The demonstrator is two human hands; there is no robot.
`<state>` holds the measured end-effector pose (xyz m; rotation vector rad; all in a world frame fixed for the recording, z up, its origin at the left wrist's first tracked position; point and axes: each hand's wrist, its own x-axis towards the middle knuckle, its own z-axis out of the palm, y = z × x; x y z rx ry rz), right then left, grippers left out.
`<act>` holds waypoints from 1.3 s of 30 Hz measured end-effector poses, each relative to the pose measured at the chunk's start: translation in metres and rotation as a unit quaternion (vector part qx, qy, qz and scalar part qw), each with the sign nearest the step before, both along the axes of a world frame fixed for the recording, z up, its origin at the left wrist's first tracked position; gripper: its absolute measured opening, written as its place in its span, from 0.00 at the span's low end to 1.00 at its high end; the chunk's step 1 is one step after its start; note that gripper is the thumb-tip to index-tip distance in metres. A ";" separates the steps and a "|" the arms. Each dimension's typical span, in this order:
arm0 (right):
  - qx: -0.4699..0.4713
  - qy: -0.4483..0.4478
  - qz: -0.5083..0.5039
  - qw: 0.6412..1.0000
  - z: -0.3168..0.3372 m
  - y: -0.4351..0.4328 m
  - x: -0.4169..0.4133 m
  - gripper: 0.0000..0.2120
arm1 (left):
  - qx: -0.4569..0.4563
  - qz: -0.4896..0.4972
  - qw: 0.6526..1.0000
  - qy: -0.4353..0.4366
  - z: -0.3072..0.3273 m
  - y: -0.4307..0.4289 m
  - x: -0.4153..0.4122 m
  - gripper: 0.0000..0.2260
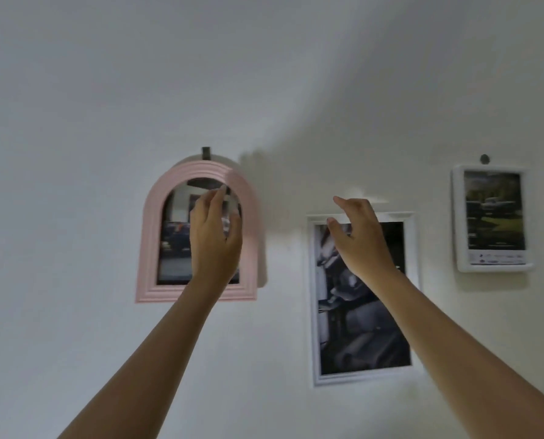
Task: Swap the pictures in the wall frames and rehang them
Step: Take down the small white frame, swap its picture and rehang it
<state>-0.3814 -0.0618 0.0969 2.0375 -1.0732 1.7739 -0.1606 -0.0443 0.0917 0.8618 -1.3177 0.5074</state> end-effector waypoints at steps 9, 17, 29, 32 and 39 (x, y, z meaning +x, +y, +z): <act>0.044 0.026 -0.116 0.992 0.004 -0.025 -0.225 0.19 | 0.022 -0.073 0.993 -0.090 0.017 -0.042 -0.230 0.19; 0.116 -0.022 -0.170 0.978 -0.021 -0.065 -0.365 0.21 | 0.098 -0.121 0.984 -0.092 -0.012 -0.085 -0.367 0.23; 0.133 -0.154 0.031 0.979 -0.035 -0.118 -0.383 0.19 | 0.130 -0.256 0.957 0.041 -0.024 -0.126 -0.421 0.22; 0.124 -0.167 0.044 0.977 -0.038 -0.119 -0.385 0.19 | 0.129 -0.277 0.949 0.072 -0.022 -0.125 -0.424 0.22; 0.081 -0.195 0.073 0.975 -0.031 -0.092 -0.385 0.19 | 0.119 -0.329 0.930 0.110 -0.015 -0.103 -0.422 0.21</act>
